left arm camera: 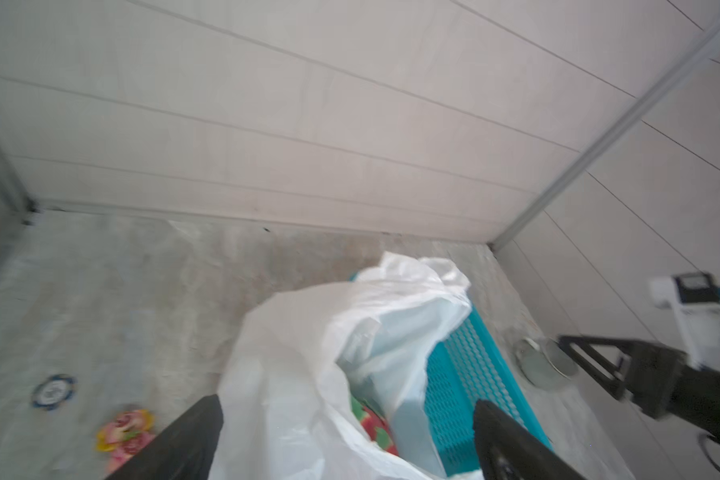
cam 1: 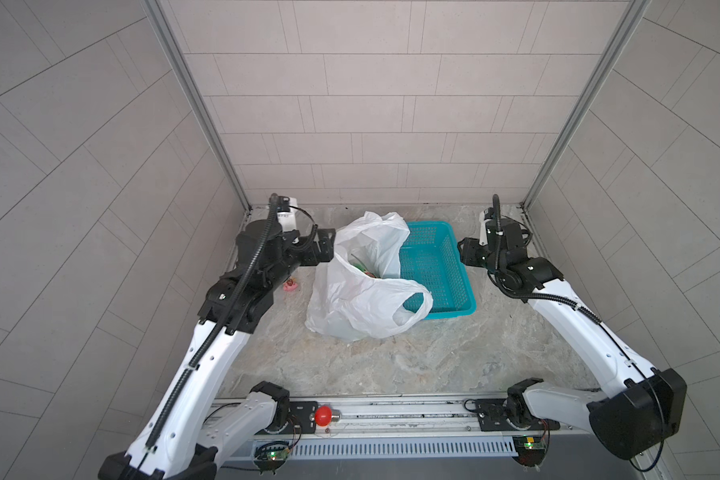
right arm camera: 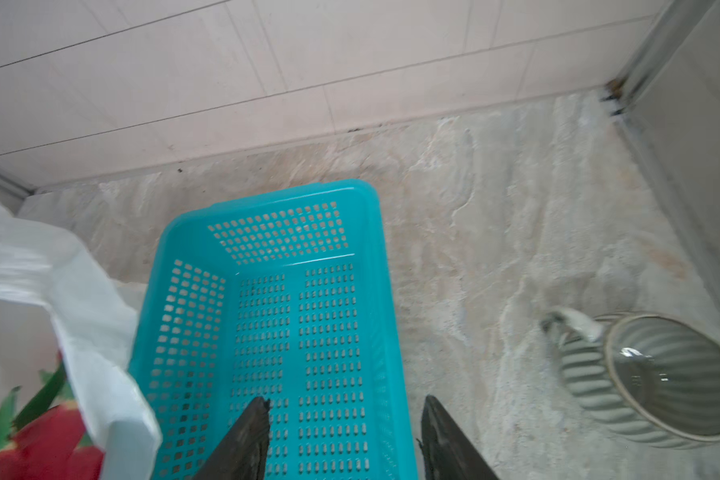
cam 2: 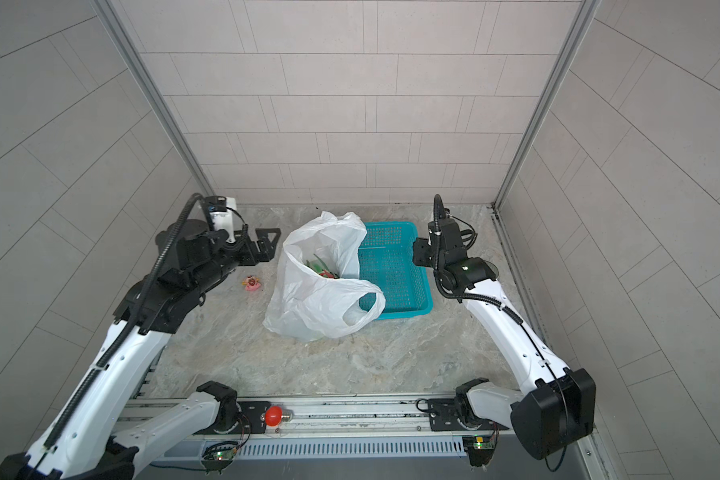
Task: Place the fruits into the plastic bag
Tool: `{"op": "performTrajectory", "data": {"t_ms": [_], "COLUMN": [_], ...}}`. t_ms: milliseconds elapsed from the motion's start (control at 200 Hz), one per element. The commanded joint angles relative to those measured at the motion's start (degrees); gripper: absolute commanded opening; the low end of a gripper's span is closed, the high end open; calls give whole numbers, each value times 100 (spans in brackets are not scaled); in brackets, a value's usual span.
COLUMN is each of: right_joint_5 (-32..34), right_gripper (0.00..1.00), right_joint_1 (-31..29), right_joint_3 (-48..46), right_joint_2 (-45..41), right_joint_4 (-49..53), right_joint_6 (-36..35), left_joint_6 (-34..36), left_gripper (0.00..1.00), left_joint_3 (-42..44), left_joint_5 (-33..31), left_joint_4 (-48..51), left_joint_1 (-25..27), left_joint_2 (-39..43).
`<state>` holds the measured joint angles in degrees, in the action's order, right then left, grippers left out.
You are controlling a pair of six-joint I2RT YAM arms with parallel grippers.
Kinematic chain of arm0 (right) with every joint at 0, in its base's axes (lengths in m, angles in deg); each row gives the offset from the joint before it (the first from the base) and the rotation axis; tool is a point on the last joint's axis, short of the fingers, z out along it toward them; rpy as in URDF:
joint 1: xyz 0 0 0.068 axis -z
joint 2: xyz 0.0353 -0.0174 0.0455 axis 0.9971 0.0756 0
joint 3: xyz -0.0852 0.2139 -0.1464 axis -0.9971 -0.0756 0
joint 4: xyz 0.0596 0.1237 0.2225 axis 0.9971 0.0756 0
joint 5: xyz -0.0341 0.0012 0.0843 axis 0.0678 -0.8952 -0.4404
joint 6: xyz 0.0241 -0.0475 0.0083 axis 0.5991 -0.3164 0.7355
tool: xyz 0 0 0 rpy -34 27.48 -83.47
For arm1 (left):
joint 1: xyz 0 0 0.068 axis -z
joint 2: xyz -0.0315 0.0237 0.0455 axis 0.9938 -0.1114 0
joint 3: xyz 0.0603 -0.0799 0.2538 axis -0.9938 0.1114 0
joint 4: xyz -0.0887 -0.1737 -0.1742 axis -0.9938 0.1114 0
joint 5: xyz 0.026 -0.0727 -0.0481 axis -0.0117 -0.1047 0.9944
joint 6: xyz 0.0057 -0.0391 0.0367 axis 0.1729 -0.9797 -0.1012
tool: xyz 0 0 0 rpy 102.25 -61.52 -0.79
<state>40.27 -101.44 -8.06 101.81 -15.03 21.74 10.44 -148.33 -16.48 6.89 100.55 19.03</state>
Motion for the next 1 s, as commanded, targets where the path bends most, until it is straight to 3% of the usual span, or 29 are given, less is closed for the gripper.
{"op": "performTrajectory", "data": {"t_ms": [0,95,240,250,280,295,470,591,711,901,946,996], "right_joint_5": [1329,2208,3075,3106,3187,3214,3303,3472,3082,2101,1730,1455], "right_gripper": [57,58,63,67,95,99,99,100,100,99,99,99], "right_joint_1": [30,30,30,30,29,26,30,47,214,835,1051,1127], "right_joint_3": [-531,-1551,-3588,-3688,-3990,-4108,-4301,-4301,-4152,-4244,-4506,-4708], "right_joint_2": [-229,-483,-652,-635,-552,-505,198,932,1212,1323,1808,2491], "right_joint_4": [-401,-1630,-4458,-4679,-5184,-5403,-5939,-6851,-7062,-7123,-7925,-9521], "right_joint_6": [-565,-984,-1557,-1603,-1690,-1743,-1871,-2003,-2287,-1993,-1891,-2220], "left_joint_6": [544,534,304,303,314,314,960,1244,1423,1720,1803,1935], "left_gripper": [100,100,100,100,100,100,100,100,100,100,100,100], "left_joint_3": [439,999,2105,2181,2377,2463,3445,3803,3985,4178,4229,4253], "left_joint_5": [-2032,-2982,-4042,-4064,-4155,-4203,-4122,-3627,-3487,-3113,-3056,-3038], "left_joint_4": [167,-253,-1476,-1570,-1839,-1975,-3668,-4799,-5480,-5966,-6175,-6366], "left_joint_1": [-387,-661,-958,-970,-1013,-1032,-1215,-1312,-1342,-1365,-1369,-1372], "left_joint_2": [-100,-302,-702,-734,-854,-912,-1612,-2040,-2328,-2693,-2857,-3003]}}
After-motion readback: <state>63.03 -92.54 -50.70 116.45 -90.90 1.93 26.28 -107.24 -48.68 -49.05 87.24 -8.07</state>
